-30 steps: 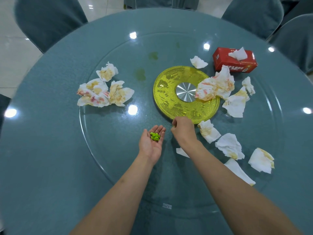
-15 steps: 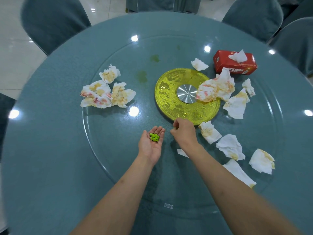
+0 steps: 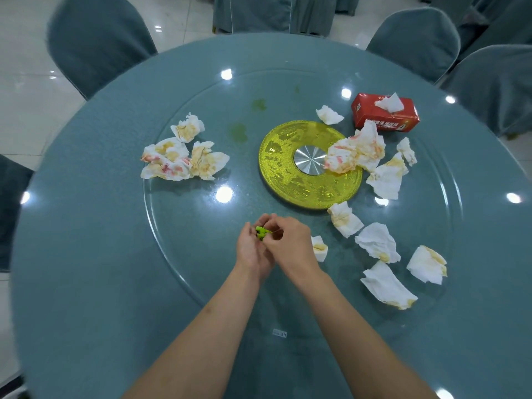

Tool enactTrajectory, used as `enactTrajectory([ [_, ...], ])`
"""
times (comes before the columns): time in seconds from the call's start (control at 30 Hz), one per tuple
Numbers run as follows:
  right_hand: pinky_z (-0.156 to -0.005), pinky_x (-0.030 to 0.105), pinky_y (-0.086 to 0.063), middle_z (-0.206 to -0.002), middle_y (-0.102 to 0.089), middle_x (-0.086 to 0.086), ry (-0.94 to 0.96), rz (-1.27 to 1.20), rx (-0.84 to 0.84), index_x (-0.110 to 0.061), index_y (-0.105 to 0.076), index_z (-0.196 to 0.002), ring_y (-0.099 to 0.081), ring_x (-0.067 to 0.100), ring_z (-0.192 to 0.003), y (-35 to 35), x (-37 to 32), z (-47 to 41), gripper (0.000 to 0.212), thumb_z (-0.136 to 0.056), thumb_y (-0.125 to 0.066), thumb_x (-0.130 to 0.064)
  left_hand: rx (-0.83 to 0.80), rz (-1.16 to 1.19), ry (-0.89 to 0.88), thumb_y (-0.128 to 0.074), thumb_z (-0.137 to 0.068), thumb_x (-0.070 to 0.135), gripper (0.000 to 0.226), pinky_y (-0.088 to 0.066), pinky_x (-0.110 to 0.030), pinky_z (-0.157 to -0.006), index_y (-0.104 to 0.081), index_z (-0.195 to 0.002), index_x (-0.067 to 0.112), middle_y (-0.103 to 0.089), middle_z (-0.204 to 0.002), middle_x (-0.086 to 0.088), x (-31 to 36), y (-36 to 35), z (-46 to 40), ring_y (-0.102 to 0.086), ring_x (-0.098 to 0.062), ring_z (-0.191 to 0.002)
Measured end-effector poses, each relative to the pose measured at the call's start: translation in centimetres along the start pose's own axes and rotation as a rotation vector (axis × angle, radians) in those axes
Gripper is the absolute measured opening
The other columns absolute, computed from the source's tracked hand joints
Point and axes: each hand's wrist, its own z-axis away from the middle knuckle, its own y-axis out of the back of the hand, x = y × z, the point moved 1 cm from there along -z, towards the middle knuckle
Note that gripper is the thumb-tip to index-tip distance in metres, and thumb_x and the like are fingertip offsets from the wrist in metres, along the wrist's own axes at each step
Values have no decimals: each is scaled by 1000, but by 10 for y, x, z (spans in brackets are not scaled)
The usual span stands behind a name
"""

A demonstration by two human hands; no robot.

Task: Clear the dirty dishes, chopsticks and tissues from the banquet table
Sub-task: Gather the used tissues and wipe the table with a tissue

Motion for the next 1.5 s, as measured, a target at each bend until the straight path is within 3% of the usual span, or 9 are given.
enactTrajectory([
  [0.13, -83, 19, -50, -91, -74, -3, -1, -57, 22, -17, -79, -91, -65, 8, -83, 9, -9, 25, 20, -79, -73, -3, -7, 48, -25, -24, -112, 37, 51, -52, -44, -93, -64, -102, 7, -68, -107, -16, -1, 11, 18, -65, -30, -100],
  [0.27, -73, 12, -48, -80, -72, -10, 18, -129, 78, -16, -76, -85, -65, 4, -75, 18, -20, 50, 17, -81, -69, -1, -16, 94, -86, -26, -112, 32, 49, -47, -41, -103, -64, -100, 3, -69, -97, -17, -4, 22, 43, -65, -28, -97],
  [0.4, -75, 16, -52, -80, -72, -10, 41, -159, 87, -19, -74, -86, -67, 4, -77, 19, -30, 81, 14, -87, -68, -6, -35, 141, -134, -27, -112, 28, 48, -50, -37, -97, -64, -96, 1, -73, -84, -15, -6, 36, 79, -67, -26, -89],
  [0.57, -67, 7, -44, -77, -71, -12, 87, -189, 60, -19, -73, -83, -65, -1, -76, 2, -41, 127, 18, -90, -62, -6, -44, 225, -222, -28, -112, 26, 47, -54, -34, -91, -63, -101, -3, -72, -90, -18, 0, 74, 132, -67, -28, -92],
  [0.73, -67, 7, -43, -83, -73, -1, 190, -179, 18, -15, -75, -90, -65, 11, -72, -39, -52, 183, 13, -90, -64, -8, 28, 305, -353, -29, -112, 27, 45, -55, -35, -88, -62, -107, -3, -69, -102, -20, 11, 137, 194, -67, -30, -99],
  [0.87, -68, 5, -42, -83, -72, -3, 234, -214, -96, -14, -75, -92, -65, 11, -75, -78, -61, 236, 14, -91, -62, -8, 79, 389, -471, -27, -113, 32, 50, -53, -35, -93, -63, -106, -2, -68, -107, -20, 13, 203, 243, -66, -30, -104],
  [1.03, -75, 25, -51, -86, -73, -2, 285, -224, -273, -16, -73, -90, -66, 12, -78, -131, -65, 301, 15, -91, -60, -9, 169, 471, -586, -25, -113, 35, 52, -53, -35, -93, -62, -108, -1, -68, -107, -19, 10, 283, 295, -66, -30, -103],
  [1.27, -76, 20, -50, -91, -74, -1, 318, -205, -494, -15, -74, -94, -67, 13, -84, -189, -64, 380, 17, -93, -60, -6, 299, 548, -679, -30, -112, 31, 45, -54, -33, -93, -63, -110, -1, -67, -109, -18, -6, 380, 348, -66, -28, -105],
  [1.5, -85, 31, -57, -95, -72, -8, 285, -185, -659, -24, -72, -97, -67, 7, -89, -246, -48, 441, 20, -96, -59, -8, 417, 603, -702, -29, -113, 32, 46, -53, -33, -94, -62, -116, 0, -66, -116, -18, -21, 466, 374, -66, -27, -111],
])
